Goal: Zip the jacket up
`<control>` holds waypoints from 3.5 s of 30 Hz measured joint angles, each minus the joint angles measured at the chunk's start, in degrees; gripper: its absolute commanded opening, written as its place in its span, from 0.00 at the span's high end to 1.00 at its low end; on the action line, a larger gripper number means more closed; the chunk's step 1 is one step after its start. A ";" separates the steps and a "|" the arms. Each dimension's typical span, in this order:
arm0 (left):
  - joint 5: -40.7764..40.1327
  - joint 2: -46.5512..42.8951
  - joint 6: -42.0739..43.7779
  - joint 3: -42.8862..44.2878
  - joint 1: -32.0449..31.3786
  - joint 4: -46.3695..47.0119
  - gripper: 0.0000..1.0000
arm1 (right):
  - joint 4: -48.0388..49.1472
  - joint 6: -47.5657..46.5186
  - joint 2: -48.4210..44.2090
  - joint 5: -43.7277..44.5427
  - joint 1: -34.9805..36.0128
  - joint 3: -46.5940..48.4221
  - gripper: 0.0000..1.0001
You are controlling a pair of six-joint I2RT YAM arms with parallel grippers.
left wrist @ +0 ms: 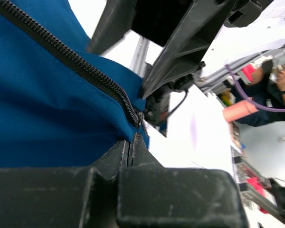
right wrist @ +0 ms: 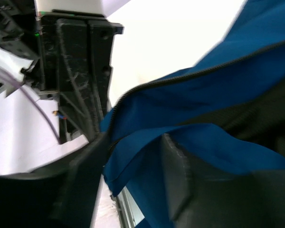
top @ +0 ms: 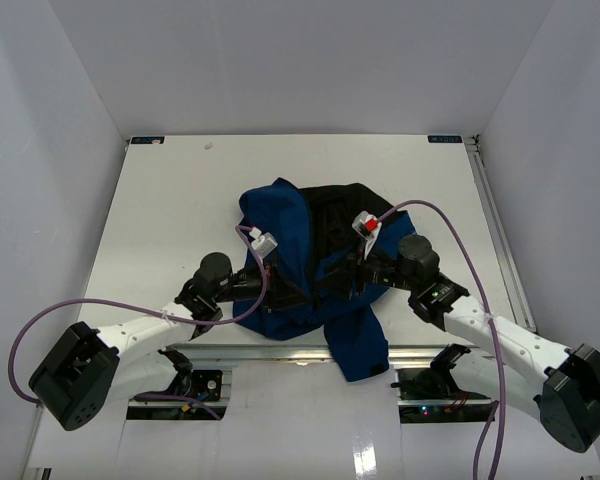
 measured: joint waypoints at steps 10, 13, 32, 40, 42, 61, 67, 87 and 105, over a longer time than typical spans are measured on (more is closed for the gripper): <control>4.95 0.55 -3.44 2.35 0.94 -1.17 1.00 | -16.00 -8.17 -8.10 12.84 0.12 4.50 0.32; 5.94 0.84 -3.72 3.09 1.28 -1.36 1.00 | -20.99 -12.32 -6.49 18.38 1.53 9.60 0.33; 9.58 4.48 -6.20 3.17 1.64 0.47 1.00 | -24.88 -38.10 -13.39 60.84 49.60 4.72 0.40; 9.88 5.04 -6.72 3.15 1.66 0.89 1.00 | -19.65 -47.19 -8.50 73.78 61.17 2.86 0.39; 9.90 5.04 -6.85 3.15 1.66 0.91 1.00 | -17.85 -48.83 -7.59 75.81 62.01 2.86 0.39; 10.09 5.03 -7.64 3.15 1.66 1.43 1.00 | -13.02 -53.81 1.21 84.50 62.31 2.86 0.47; 10.28 5.01 -8.10 3.11 1.67 2.04 1.00 | -11.87 -55.23 2.01 86.96 62.31 2.86 0.62; 11.08 5.03 -8.63 2.58 1.68 4.02 1.00 | -6.20 -57.54 0.45 88.27 61.72 1.96 0.89; 7.49 5.01 -9.33 2.01 2.10 7.91 1.00 | -0.21 -56.71 -0.15 76.71 49.87 0.82 0.92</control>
